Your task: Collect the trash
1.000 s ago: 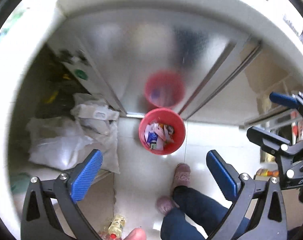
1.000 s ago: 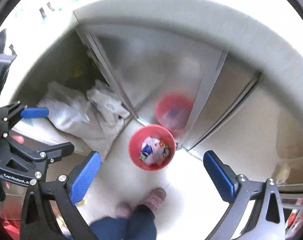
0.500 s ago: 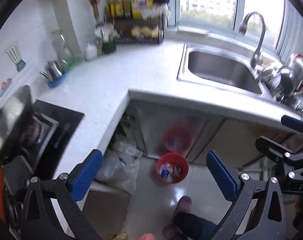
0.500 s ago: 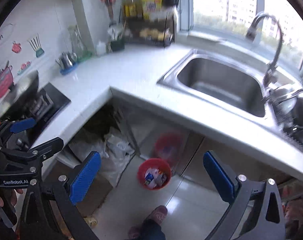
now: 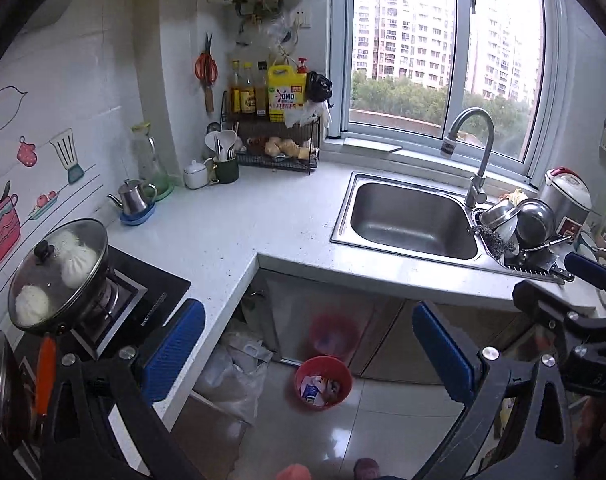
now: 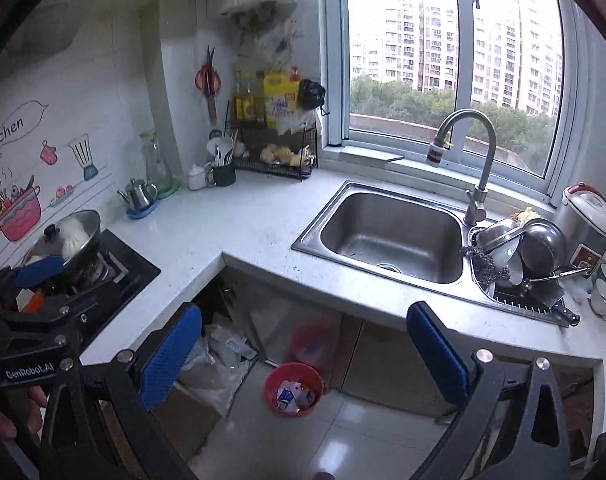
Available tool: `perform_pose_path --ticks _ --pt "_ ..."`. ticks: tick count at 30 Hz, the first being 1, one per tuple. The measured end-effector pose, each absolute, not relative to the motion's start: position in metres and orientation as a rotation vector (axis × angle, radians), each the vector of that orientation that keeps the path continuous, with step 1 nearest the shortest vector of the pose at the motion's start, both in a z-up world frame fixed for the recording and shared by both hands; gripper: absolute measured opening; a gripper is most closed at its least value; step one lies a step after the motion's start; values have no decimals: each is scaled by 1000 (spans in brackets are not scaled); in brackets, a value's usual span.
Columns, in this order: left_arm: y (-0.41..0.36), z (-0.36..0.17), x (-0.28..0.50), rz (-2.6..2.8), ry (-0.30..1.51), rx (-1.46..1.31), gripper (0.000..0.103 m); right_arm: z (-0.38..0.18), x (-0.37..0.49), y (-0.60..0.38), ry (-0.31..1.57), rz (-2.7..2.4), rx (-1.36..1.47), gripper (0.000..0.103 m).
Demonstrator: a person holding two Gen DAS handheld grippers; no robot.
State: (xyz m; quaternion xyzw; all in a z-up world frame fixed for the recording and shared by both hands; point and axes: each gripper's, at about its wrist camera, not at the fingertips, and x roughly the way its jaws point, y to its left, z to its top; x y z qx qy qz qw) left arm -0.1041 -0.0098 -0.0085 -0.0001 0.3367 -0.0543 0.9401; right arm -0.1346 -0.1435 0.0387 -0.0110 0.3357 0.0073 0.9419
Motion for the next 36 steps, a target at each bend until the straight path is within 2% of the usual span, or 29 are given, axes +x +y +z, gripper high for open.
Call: perform_pose_path --ticks 36 --pt "13 0 -146 -81 676 -17 103 53 -161 -123 681 82 -34 102"
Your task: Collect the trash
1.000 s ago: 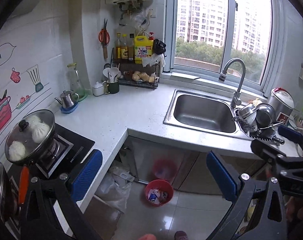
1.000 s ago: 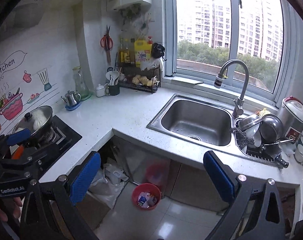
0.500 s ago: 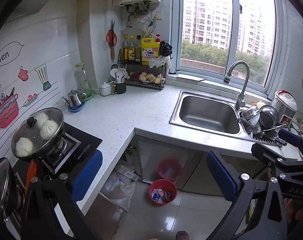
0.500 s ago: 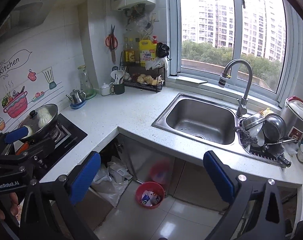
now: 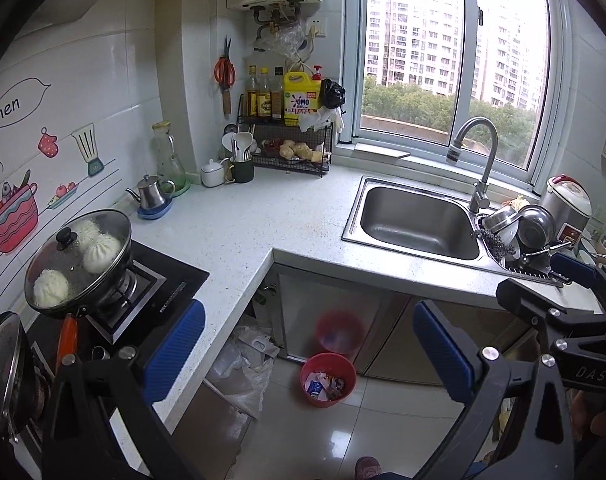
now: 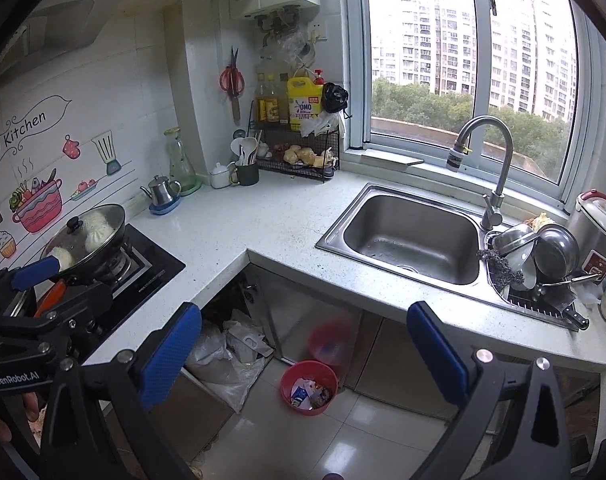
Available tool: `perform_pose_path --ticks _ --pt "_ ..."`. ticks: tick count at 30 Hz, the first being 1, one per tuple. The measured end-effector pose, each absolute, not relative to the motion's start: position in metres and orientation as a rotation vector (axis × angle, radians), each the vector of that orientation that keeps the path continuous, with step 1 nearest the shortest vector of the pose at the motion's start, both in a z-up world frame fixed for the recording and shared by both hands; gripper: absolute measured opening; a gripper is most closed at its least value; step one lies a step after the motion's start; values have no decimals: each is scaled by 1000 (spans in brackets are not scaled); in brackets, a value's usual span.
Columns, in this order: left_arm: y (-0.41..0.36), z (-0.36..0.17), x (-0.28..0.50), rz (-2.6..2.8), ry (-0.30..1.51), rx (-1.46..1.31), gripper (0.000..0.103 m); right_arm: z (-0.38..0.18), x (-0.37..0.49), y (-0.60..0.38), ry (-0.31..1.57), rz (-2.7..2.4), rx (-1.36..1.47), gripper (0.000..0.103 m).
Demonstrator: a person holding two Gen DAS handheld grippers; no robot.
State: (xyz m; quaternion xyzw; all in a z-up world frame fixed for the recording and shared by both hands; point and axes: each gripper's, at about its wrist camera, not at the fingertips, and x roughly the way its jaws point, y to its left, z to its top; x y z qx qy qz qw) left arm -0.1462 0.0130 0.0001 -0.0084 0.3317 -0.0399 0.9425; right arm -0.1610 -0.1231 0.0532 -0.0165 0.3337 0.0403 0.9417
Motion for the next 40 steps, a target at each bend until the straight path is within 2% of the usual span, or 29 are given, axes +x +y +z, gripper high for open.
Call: perform_pose_path --ticks 40 --pt "23 -7 -161 -113 703 -53 103 52 -180 -106 687 71 -39 102"
